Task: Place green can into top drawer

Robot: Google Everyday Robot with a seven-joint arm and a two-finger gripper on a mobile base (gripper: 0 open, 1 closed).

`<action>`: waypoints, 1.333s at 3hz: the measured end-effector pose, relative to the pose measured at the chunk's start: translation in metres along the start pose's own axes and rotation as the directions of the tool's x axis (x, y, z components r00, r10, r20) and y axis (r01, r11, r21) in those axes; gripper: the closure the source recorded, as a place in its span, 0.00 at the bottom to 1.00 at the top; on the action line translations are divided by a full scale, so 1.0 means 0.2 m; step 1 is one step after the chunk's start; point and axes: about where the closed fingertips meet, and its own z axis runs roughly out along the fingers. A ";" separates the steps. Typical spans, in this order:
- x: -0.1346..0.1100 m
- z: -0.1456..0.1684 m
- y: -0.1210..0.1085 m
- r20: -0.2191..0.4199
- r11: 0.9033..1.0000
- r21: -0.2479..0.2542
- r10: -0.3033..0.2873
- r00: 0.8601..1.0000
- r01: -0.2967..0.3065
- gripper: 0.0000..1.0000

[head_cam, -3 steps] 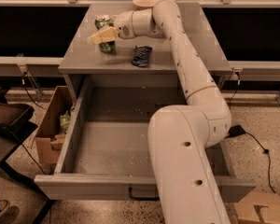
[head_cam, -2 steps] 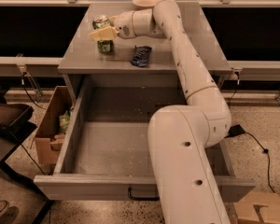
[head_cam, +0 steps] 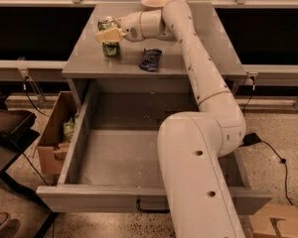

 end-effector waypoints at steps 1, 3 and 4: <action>-0.01 0.01 0.01 -0.008 1.000 -0.003 -0.003 1.000 0.003 1.00; -0.07 -0.03 0.04 -0.013 1.000 0.003 -0.007 1.000 0.007 1.00; -0.36 -0.39 0.04 0.034 0.988 0.143 -0.059 0.998 0.054 1.00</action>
Offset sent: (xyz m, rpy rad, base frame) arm -0.0570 0.0013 0.0635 -0.0607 -0.0636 -0.0018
